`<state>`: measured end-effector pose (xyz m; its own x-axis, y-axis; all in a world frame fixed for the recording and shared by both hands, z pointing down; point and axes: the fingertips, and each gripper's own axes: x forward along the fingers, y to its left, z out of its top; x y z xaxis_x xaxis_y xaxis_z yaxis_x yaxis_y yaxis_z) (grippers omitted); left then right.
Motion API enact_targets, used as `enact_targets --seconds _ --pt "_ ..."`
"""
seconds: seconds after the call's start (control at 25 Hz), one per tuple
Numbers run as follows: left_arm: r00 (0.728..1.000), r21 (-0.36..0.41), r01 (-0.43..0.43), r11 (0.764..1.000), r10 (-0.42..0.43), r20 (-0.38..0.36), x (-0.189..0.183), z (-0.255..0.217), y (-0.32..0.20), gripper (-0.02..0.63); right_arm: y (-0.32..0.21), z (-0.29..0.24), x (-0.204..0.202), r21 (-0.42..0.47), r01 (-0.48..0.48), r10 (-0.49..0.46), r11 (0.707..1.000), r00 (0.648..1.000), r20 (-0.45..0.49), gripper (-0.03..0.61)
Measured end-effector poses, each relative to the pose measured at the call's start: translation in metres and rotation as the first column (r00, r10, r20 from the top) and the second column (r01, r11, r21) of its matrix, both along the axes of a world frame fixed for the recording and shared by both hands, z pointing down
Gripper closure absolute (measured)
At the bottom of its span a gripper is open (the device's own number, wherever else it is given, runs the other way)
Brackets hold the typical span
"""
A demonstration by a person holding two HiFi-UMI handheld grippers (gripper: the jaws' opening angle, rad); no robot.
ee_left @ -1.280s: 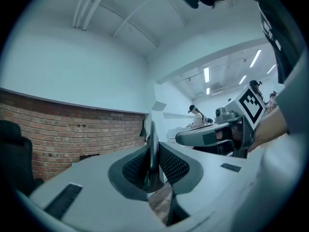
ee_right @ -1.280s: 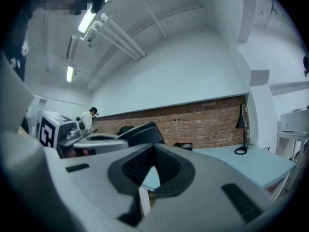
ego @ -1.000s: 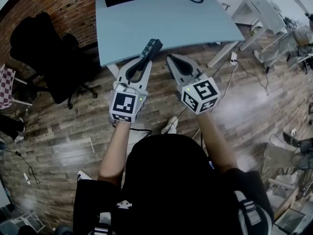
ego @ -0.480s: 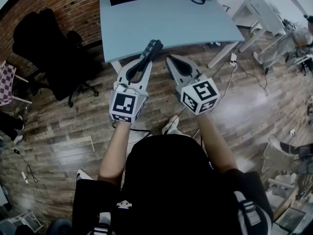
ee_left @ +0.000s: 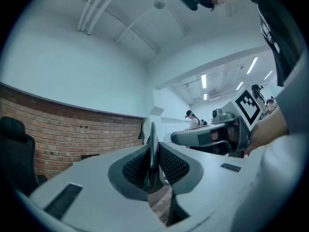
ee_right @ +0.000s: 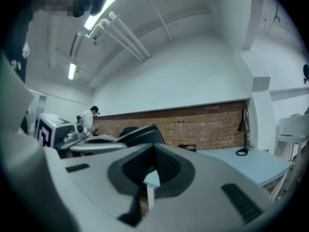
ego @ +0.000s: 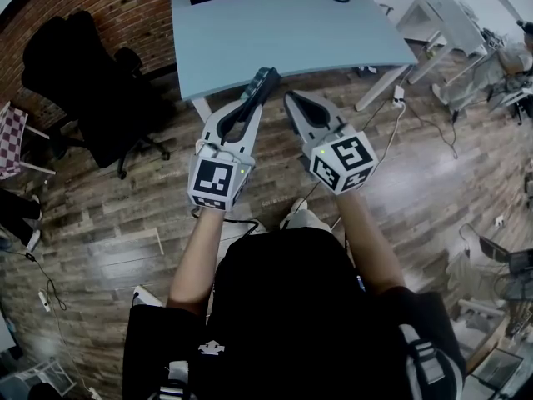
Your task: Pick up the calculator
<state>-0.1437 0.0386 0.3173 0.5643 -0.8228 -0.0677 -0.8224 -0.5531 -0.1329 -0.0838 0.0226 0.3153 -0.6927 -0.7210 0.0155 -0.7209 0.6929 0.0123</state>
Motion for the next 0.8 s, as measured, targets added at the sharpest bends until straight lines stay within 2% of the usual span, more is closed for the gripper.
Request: enact_targets --seconds 0.8 --pt "0.999 -0.013 0.024 1.000 -0.025 -0.028 0.013 -0.003 0.001 0.554 0.006 -0.007 0.013 0.016 0.026 -0.026 1.000 1.000 0.008 0.574"
